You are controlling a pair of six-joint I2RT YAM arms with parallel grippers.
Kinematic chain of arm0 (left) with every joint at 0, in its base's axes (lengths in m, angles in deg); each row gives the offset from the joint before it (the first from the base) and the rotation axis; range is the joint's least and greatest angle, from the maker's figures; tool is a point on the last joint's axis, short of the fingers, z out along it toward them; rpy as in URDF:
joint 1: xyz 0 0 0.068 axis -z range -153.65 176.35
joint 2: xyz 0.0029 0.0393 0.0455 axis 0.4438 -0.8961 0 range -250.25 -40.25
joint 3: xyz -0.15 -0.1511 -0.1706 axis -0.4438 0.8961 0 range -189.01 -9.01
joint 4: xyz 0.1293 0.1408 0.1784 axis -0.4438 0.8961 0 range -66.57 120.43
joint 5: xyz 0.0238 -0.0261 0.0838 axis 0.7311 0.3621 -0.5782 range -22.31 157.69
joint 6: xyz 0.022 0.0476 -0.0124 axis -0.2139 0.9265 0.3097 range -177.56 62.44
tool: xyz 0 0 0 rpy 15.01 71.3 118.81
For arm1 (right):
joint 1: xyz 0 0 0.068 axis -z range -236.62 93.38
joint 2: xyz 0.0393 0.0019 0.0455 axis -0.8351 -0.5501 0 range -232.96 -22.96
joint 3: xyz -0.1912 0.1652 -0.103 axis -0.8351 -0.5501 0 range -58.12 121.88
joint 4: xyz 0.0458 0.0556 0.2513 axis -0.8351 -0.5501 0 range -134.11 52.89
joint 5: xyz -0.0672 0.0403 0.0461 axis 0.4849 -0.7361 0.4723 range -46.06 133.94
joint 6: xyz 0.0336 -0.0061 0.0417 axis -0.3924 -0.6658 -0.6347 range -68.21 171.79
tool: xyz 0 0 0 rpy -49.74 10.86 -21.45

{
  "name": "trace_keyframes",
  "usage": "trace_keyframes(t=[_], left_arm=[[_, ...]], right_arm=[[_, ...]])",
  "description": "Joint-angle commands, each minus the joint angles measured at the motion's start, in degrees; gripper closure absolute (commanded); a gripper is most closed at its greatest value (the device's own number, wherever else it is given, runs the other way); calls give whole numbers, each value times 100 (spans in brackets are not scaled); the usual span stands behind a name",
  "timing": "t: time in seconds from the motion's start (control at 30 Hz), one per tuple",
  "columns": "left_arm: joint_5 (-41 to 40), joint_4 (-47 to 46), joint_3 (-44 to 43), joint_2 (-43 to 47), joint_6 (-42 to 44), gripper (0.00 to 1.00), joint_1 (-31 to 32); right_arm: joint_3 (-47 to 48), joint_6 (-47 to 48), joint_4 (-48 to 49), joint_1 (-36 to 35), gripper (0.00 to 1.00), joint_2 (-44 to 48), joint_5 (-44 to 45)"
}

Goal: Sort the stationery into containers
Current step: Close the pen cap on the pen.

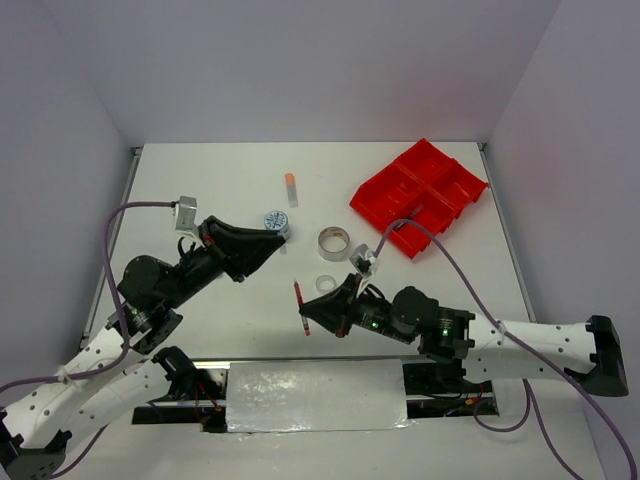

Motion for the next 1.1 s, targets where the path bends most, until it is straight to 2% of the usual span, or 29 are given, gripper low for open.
trace_keyframes(t=[0.0,0.1,0.33,1.07], left_arm=[[288,-1236,50,96,-382,100,-14],[174,-1202,103,158,-411,100,-14],[103,-947,120,219,-402,100,-14],[41,-630,120,184,-314,100,-14]], right_arm=[[526,412,430,-306,100,-352,897],[781,579,448,-429,100,-537,1196],[1273,931,369,-447,100,-802,1135],[1774,1142,106,-456,100,-1039,1038]])
